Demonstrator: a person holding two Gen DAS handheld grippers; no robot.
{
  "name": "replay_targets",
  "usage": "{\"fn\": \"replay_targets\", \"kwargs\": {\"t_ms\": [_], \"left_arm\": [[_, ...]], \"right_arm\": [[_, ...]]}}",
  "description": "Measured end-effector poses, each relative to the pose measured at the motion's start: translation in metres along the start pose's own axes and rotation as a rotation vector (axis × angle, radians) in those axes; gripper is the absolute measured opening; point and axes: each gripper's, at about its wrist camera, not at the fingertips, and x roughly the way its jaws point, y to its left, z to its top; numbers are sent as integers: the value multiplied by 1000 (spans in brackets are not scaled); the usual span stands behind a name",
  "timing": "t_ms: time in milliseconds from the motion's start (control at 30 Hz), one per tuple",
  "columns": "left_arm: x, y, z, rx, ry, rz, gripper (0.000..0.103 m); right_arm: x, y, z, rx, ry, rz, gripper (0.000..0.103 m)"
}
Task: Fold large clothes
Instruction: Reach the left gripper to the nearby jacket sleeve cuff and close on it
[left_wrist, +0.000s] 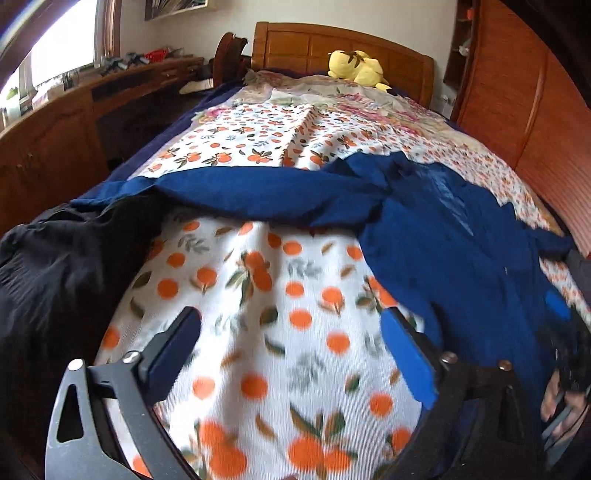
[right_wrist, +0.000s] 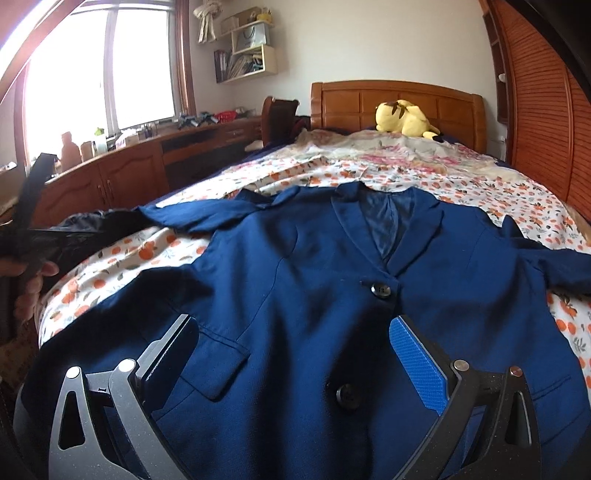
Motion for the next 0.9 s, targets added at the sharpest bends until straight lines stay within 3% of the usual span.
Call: {"fn": "replay_targets", "kwargs": {"t_ms": [200,300,400,567,733,867,900], "left_arm": [[45,26,42,-73,13,0,71],[65,38,58,-106,30,71,67],[83,50,70,-160,39,62,66],[107,71,81,-229,36,148,62],[128,92,84,-298,56,164,58],[142,99,91,-307,87,173,33],[143,100,92,-317,84,158,22]], "right_arm": [[0,-1,0,20,-7,17,103],[6,2,-2,20,-2,15,103],[10,6,-3,4,11,5,103],[8,7,-2,-2,0,0,103],[12,6,-2,-3,10,10,103],[11,7,-2,-9,3,11,103],[11,7,-2,-8,0,11,103]]}}
